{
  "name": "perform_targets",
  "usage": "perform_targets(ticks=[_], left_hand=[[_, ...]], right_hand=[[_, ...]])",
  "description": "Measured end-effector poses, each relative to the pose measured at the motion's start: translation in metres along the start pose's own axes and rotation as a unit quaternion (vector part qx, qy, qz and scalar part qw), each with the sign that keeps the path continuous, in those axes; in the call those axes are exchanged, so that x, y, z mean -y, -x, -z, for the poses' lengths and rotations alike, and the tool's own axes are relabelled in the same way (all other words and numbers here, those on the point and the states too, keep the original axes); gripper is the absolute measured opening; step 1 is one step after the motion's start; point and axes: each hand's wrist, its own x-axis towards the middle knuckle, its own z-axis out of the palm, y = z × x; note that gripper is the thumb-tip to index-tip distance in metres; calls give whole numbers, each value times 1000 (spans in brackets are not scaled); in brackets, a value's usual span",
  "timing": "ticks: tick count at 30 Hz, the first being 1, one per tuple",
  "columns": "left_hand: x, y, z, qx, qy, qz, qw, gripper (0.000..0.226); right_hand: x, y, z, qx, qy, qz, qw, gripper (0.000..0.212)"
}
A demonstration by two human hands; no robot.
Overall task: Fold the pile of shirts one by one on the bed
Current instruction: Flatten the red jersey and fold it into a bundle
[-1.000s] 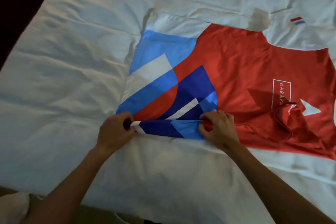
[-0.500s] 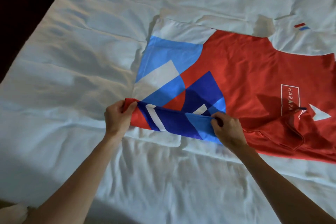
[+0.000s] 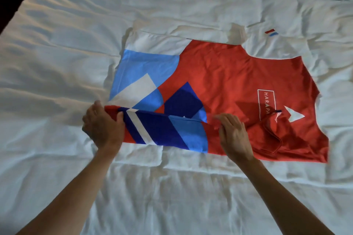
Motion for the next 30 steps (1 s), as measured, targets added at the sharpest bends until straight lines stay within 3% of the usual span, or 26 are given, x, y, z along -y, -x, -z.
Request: perform_targets(ticks=[2,4,6,7,12,14,16,19,21,23,25,28,30], left_hand=[[-29,41,-14,-33,-30,-167,985,68],[-64,87,-44,19,38,-365,930,60],[-94,125,-76,88,80,-478,870,45],[-109,140,-89,108,88,-497,856,40],[-167,165,-118,170,68,-460,869,35],[-177,165,-118,217,41,-460,860,39],[-179,160,-116,258,7,-458,851,42],[-176,152,-110,288,-10,-442,850,46],[-174,144,-111,301,1,-426,853,45],[-177,136,-116,305,3,-411,859,46],[-185,132,-123,298,0,-390,872,49],[-195,136,-129,276,1,-362,891,50],[-198,142,-132,264,9,-352,898,45]], right_hand=[[-28,3,21,-25,10,-9,1000,39],[-60,4,45,-62,10,-31,998,39],[-93,3,68,-75,11,-63,995,35],[-109,3,77,-69,19,-78,994,34],[-168,-1,96,74,75,-132,986,65],[-183,-7,99,126,45,-117,984,74],[-192,-15,100,153,0,-82,985,56],[-202,-29,114,169,-43,-99,980,15],[-204,-37,124,135,-77,-126,980,13],[-204,-44,128,30,-110,-177,978,4],[-203,-44,120,-35,-93,-211,973,16],[-202,-20,106,4,-62,-246,967,48],[-199,6,106,6,-24,-290,957,52]])
